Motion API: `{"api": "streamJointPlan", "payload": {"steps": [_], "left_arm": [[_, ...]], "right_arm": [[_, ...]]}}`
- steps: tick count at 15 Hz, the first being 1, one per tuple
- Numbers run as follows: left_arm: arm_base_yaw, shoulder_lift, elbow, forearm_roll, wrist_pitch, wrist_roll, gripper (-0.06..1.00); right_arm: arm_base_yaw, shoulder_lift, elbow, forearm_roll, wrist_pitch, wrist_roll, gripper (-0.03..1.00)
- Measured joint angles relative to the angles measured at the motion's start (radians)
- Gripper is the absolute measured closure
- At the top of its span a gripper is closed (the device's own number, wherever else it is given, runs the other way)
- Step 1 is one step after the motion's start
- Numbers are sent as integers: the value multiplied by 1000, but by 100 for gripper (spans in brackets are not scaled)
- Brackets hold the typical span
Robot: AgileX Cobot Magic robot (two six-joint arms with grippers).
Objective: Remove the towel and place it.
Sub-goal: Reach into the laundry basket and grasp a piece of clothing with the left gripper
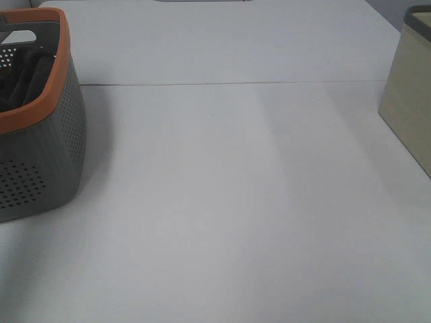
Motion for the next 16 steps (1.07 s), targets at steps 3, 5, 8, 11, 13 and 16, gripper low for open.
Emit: {"api": "streamJointPlan", "payload": {"steps": [3, 5, 8, 11, 13, 16], "left_arm": [[0, 289, -249, 9, 0, 145, -4], [1, 467, -364, 9, -1, 303, -4], [18, 632, -413, 22, -3, 551, -4], [36, 745, -414, 202, -4, 586, -4], [36, 817, -414, 305, -5, 588, -4], [32, 906, -414, 338, -7, 589, -4]], "right_arm": [[0, 0, 0, -1, 0, 0, 1], [0, 0, 0, -1, 0, 0, 1], [0, 0, 0, -1, 0, 0, 1], [0, 0, 0, -1, 0, 0, 1], [0, 0, 0, -1, 0, 0, 1], [0, 0, 0, -1, 0, 0, 1]]}}
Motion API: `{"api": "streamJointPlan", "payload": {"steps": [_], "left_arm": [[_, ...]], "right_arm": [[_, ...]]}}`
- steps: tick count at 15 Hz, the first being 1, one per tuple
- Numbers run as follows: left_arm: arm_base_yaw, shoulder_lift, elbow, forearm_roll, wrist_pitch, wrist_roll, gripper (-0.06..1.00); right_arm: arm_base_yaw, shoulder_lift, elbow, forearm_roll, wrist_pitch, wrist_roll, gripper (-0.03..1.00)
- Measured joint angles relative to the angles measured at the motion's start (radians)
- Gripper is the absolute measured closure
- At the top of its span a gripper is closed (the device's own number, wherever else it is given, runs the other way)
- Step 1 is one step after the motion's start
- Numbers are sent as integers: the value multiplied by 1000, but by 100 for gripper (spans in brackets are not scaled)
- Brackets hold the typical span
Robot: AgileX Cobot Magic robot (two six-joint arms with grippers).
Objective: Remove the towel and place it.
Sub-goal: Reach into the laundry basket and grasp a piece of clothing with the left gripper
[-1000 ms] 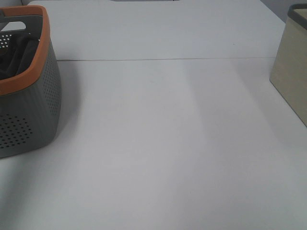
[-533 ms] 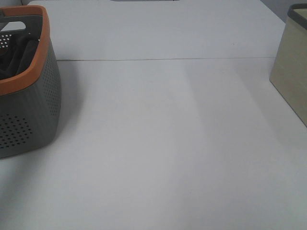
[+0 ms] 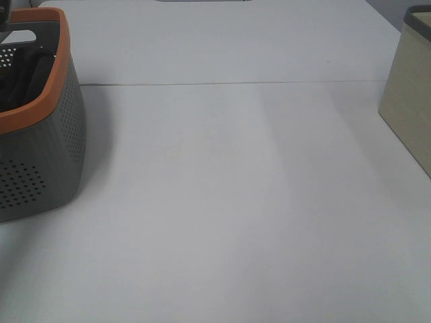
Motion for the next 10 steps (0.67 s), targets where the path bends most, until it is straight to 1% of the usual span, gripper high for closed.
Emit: {"api": "streamJointPlan", "payload": {"steps": [6, 7, 10], "left_arm": [[-58, 130, -2, 45, -17, 0, -4], [-62, 169, -2, 78, -30, 0, -1], [-62, 220, -2, 100, -76, -1, 6]], "right_arm": [[0, 0, 0, 0, 0, 0, 1], [0, 0, 0, 0, 0, 0, 1], [0, 0, 0, 0, 0, 0, 1]]}}
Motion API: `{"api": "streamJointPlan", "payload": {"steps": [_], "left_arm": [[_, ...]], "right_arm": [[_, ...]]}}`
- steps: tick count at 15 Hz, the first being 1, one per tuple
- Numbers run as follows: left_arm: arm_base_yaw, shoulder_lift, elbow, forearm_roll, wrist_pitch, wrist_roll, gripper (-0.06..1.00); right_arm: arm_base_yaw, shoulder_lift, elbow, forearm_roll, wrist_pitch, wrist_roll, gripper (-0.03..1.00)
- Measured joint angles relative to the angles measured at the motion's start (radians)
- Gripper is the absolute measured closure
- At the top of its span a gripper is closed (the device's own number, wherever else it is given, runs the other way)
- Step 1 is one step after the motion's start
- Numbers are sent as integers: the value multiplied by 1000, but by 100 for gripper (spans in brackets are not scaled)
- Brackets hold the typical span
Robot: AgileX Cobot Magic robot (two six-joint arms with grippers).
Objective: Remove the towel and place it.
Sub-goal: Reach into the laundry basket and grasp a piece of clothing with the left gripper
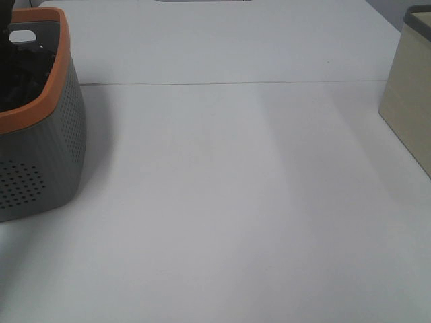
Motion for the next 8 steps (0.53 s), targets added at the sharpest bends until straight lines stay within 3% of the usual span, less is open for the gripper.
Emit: {"api": "streamJointPlan", "payload": {"steps": [3, 5, 8], "left_arm": [[0, 24, 0, 0, -11, 1, 16], [0, 27, 0, 2, -27, 1, 31], [0, 27, 0, 2, -34, -11, 42]], "right_arm": [[0, 0, 0, 0, 0, 0, 1], [0, 0, 0, 0, 0, 0, 1], [0, 0, 0, 0, 0, 0, 1]]}}
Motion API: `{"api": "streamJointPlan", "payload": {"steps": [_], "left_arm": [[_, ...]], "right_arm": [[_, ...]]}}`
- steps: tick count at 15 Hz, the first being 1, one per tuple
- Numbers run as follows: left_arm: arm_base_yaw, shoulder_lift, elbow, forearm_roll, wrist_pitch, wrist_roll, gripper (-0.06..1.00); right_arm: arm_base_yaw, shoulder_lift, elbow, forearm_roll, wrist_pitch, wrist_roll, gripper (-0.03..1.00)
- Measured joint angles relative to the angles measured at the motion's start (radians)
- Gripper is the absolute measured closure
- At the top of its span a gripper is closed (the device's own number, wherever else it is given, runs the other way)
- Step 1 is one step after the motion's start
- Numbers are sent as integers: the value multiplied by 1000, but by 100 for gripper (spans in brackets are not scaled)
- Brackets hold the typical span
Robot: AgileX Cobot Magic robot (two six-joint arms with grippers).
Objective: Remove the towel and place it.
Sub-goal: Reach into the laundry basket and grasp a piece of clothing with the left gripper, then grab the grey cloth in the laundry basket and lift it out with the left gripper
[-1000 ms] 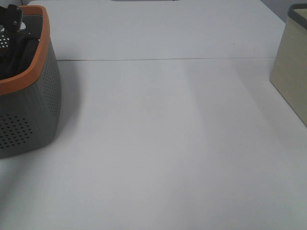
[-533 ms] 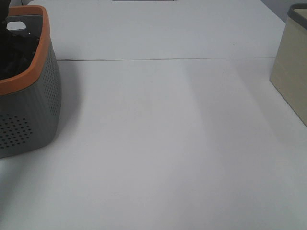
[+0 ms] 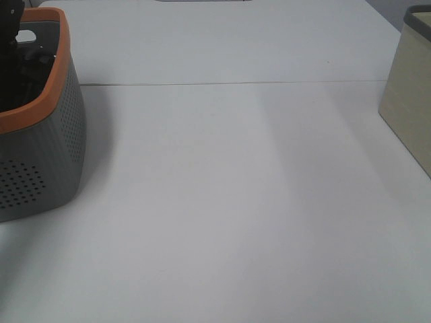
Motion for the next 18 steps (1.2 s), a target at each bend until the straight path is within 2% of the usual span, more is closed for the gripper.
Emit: {"api": "streamJointPlan", "payload": {"steps": [4, 10, 15, 18], "left_arm": [[0, 0, -6, -17, -2, -101, 44], [0, 0, -6, -31, -24, -121, 44], [0, 6, -6, -30, -53, -123, 65], [0, 19, -6, -30, -60, -123, 69]], "right_arm": [[0, 0, 0, 0, 0, 0, 1], [0, 0, 0, 0, 0, 0, 1], [0, 0, 0, 0, 0, 0, 1], [0, 0, 0, 0, 0, 0, 1]]}}
